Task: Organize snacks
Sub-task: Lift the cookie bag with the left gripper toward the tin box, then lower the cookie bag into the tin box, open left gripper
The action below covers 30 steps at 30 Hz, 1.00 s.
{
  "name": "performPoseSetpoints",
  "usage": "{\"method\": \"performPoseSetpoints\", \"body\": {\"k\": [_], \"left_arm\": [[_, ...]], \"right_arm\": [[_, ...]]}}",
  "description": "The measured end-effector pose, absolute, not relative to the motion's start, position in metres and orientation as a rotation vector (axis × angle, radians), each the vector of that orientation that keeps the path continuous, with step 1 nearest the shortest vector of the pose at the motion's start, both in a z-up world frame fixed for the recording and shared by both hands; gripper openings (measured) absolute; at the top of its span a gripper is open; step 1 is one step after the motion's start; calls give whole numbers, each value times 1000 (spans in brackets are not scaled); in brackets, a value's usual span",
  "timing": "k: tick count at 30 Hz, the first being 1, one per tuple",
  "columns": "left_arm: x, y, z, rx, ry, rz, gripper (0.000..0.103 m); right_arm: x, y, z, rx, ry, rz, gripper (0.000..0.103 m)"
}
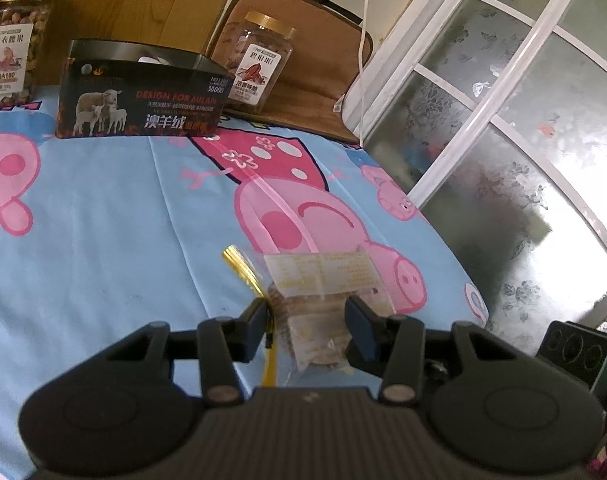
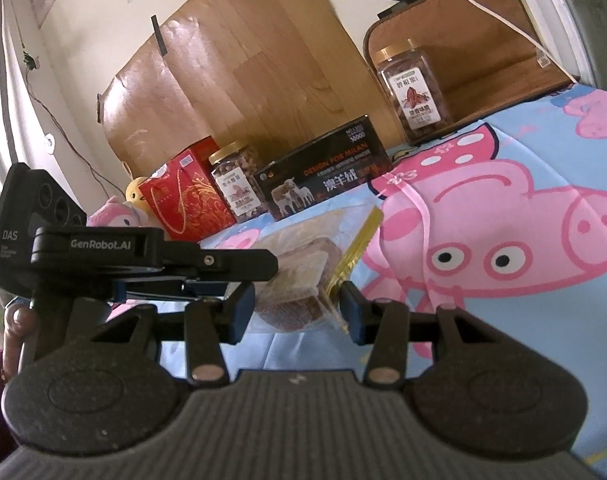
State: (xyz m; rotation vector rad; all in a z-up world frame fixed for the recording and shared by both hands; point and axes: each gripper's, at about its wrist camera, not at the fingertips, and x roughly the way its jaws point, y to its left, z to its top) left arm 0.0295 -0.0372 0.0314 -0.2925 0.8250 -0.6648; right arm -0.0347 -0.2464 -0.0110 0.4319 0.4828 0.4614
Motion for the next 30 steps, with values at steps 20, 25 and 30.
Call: {"method": "performPoseSetpoints", "body": {"k": [20, 25, 30], "left_arm": [[79, -29, 56, -298, 785, -638, 44], [100, -23, 70, -286, 756, -621, 44], [122, -16, 82, -280, 728, -596, 44]], "right_arm": [[20, -242, 8, 391, 468, 486, 50], [44, -237, 19, 363, 449, 507, 50], [75, -233, 28, 348, 445, 529, 50]]}}
